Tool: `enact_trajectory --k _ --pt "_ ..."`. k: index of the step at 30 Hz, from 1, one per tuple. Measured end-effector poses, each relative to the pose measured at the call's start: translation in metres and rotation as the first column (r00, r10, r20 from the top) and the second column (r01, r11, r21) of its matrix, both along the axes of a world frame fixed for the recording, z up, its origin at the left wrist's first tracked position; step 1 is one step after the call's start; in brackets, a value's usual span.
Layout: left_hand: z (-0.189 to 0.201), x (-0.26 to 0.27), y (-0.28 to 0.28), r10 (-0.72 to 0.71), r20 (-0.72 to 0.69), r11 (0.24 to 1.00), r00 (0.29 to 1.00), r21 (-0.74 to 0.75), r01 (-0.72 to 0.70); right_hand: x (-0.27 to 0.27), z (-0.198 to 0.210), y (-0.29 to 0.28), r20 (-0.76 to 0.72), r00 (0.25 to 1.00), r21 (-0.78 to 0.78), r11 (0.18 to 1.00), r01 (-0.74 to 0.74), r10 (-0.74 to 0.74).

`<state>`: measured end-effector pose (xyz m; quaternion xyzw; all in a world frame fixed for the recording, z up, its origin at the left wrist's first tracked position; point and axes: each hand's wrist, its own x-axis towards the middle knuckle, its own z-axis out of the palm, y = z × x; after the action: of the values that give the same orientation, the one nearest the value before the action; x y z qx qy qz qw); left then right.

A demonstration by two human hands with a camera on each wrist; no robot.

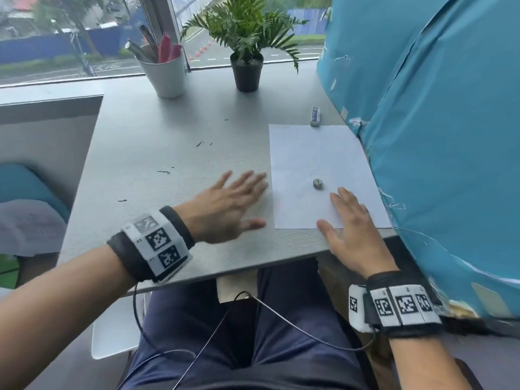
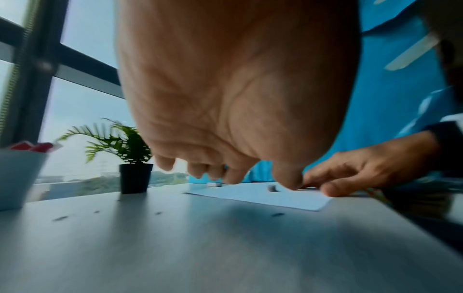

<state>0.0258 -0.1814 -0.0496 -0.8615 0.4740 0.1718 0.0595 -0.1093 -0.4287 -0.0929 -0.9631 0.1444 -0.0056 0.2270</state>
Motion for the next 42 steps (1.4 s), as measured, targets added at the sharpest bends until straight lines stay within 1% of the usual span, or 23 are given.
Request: enact_trajectory --k 2,4,5,7,9,11,12,13,14,16,18,20,23,26,28,31,32,33,34,36,37,40,42 --pt "-0.010 -0.020 0.000 -0.187 -0.052 0.982 0.981 -0.007 0.187 -0.003 -0.006 0.001 0.053 0.999 -0.008 1.000 -0.003 0.004" --pt "-0.022 -0.030 0.007 -0.252 -0.065 0.967 0.966 0.009 0.253 -0.005 -0.009 0.000 0.083 0.997 -0.017 1.000 -0.004 0.006" --pt "-0.025 -0.029 0.013 -0.242 -0.063 0.970 0.968 0.003 0.242 -0.006 -0.010 0.000 0.090 0.996 -0.017 1.000 -0.006 0.008" --pt "-0.024 -0.016 0.027 -0.165 -0.043 0.986 0.985 0.010 0.166 -0.007 -0.011 -0.001 0.103 0.995 -0.013 1.000 -0.010 0.011" --pt "-0.017 0.004 0.040 -0.025 0.006 0.996 1.000 0.081 0.025 -0.008 -0.011 -0.001 0.132 0.991 -0.001 1.000 -0.019 0.019" --pt "-0.009 0.022 0.047 0.130 0.078 0.973 0.989 0.181 -0.142 -0.010 -0.009 -0.001 0.165 0.985 0.028 0.998 -0.050 0.045" --pt "-0.006 0.028 0.046 0.185 0.101 0.959 0.977 0.198 -0.202 -0.011 -0.007 -0.001 0.175 0.982 0.045 0.996 -0.074 0.065" --pt "-0.003 0.030 0.041 0.209 0.108 0.957 0.972 0.180 -0.226 -0.012 -0.006 -0.001 0.174 0.981 0.063 0.993 -0.095 0.083" --pt "-0.001 0.028 0.033 0.196 0.098 0.969 0.976 0.137 -0.208 -0.013 -0.005 0.000 0.163 0.982 0.080 0.991 -0.110 0.096" --pt "-0.001 0.018 0.009 0.093 0.040 0.994 0.995 0.051 -0.095 -0.012 -0.001 0.002 0.131 0.984 0.102 0.986 -0.131 0.117" --pt "-0.006 0.004 -0.016 -0.016 -0.040 1.000 0.999 0.017 0.017 -0.009 0.002 0.007 0.105 0.982 0.095 0.982 -0.164 0.154" --pt "-0.014 0.000 -0.031 -0.061 -0.097 0.998 0.993 0.014 0.063 -0.006 0.005 0.014 0.075 0.976 0.087 0.974 -0.211 0.205" --pt "-0.021 0.018 -0.028 -0.021 -0.163 1.000 0.986 0.001 0.021 -0.002 0.008 0.020 0.030 0.967 0.097 0.962 -0.256 0.254" --pt "-0.019 0.044 -0.006 0.040 -0.150 0.999 0.988 0.015 -0.039 0.003 0.016 0.017 0.007 0.957 0.126 0.949 -0.287 0.289" --pt "-0.015 0.056 0.008 0.119 -0.110 0.992 0.987 0.061 -0.113 0.008 0.022 0.011 -0.034 0.944 0.139 0.937 -0.322 0.329" --pt "-0.012 0.062 0.016 0.259 0.007 0.959 0.966 0.119 -0.258 0.017 0.036 0.002 -0.135 0.910 0.150 0.916 -0.371 0.391" --pt "-0.012 0.060 0.015 0.274 0.031 0.955 0.961 0.106 -0.276 0.020 0.041 0.001 -0.165 0.897 0.157 0.909 -0.386 0.410" --pt "-0.012 0.057 0.013 0.251 0.034 0.964 0.967 0.078 -0.253 0.023 0.046 0.000 -0.193 0.883 0.166 0.901 -0.401 0.428" --pt "-0.013 0.053 0.012 0.190 0.017 0.981 0.982 0.047 -0.191 0.026 0.050 0.000 -0.228 0.869 0.168 0.896 -0.410 0.440" --pt "-0.017 0.045 0.010 0.035 -0.049 0.999 0.998 0.008 -0.034 0.031 0.055 -0.001 -0.273 0.861 0.132 0.903 -0.409 0.430" --pt "-0.020 0.041 0.011 -0.013 -0.080 1.000 0.997 -0.001 0.013 0.033 0.057 0.000 -0.272 0.874 0.100 0.916 -0.390 0.402" --pt "-0.025 0.038 0.014 -0.011 -0.108 1.000 0.994 -0.003 0.011 0.037 0.055 0.013 -0.241 0.943 -0.008 0.971 -0.240 0.231" --pt "-0.023 0.039 0.018 0.025 -0.115 1.000 0.993 0.011 -0.024 0.038 0.049 0.025 -0.294 0.939 -0.024 0.981 -0.193 0.178"
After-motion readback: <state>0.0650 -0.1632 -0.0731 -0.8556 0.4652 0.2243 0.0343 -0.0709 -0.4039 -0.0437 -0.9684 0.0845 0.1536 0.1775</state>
